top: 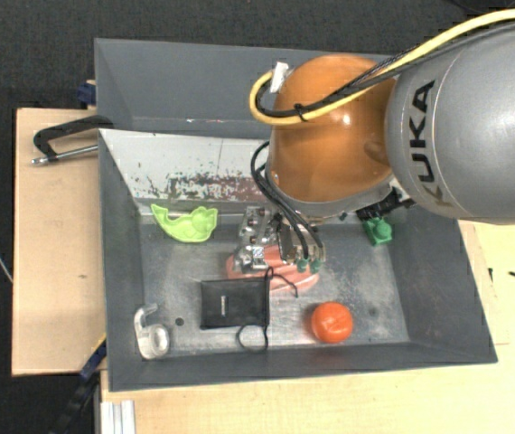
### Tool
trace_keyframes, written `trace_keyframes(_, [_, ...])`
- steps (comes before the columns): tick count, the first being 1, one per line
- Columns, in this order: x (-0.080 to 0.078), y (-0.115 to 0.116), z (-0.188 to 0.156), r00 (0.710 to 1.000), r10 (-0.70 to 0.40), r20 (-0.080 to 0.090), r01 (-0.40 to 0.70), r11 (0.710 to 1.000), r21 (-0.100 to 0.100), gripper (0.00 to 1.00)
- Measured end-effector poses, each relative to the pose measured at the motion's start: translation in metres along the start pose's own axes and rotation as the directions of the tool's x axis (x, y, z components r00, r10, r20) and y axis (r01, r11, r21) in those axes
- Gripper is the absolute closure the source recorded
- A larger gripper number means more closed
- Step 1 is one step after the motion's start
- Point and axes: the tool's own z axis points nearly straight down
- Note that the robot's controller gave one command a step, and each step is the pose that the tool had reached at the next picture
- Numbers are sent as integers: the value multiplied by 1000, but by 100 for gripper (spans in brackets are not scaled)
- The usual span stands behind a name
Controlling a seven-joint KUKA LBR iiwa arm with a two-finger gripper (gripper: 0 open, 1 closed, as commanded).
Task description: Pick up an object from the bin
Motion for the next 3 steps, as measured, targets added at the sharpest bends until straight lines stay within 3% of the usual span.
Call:
trace_keyframes(1, [-4, 11, 43, 1000, -20, 7, 20, 1000, -2, 100])
trace_keyframes(2, [-3, 15, 108, 1000, -25, -2, 25, 1000, 0, 0])
trace_keyframes(3, [-5, 16, 99, 1000, -25, 2, 25, 1000, -1, 0])
